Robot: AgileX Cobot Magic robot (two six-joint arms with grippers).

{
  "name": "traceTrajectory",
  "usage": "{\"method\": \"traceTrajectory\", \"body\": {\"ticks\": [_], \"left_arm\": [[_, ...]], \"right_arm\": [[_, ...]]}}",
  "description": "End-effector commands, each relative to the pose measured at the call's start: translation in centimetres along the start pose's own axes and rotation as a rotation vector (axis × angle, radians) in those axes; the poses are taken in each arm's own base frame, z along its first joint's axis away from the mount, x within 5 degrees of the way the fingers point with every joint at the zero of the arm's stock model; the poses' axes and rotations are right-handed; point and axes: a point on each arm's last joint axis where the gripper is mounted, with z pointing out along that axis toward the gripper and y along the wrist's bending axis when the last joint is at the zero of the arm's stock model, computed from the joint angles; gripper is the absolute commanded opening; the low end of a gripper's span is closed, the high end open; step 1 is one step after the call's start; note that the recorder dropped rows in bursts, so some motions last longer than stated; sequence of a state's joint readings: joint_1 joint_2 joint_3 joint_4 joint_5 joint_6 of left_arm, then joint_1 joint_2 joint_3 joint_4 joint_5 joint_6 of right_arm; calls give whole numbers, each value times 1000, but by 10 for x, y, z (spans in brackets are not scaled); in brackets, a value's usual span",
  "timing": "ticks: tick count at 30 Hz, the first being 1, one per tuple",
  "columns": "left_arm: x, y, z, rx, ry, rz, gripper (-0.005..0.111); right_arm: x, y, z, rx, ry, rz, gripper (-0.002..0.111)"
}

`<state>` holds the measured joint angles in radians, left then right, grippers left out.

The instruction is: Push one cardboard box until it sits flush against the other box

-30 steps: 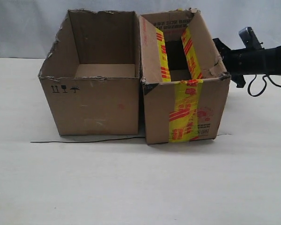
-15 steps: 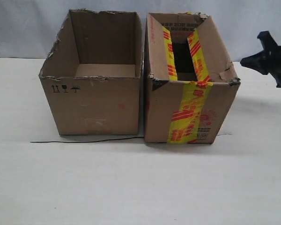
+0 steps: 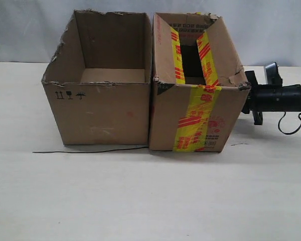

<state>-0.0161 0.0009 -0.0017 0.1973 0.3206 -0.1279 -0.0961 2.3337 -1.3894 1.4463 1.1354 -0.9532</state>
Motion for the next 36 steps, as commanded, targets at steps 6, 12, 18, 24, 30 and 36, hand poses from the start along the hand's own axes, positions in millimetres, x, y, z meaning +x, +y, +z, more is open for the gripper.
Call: {"method": "traceTrajectory", "body": {"ticks": [6, 12, 18, 24, 30, 36], "left_arm": [[-1, -1, 0, 12, -11, -9, 0], [-1, -1, 0, 12, -11, -9, 0], [-1, -1, 0, 12, -11, -9, 0], [-1, -1, 0, 12, -11, -9, 0], [-1, -1, 0, 12, -11, -9, 0], [-1, -1, 0, 12, -11, -9, 0]], "right_arm": [[-10, 8, 9, -24, -52, -27, 0], [-23, 21, -21, -9, -128, -96, 0], [-27, 68, -68, 61, -200, -230, 0], [-1, 139, -111, 250, -222, -406, 0], [51, 211, -156, 405, -256, -549, 0], [114, 259, -188, 497, -333, -716, 0]]}}
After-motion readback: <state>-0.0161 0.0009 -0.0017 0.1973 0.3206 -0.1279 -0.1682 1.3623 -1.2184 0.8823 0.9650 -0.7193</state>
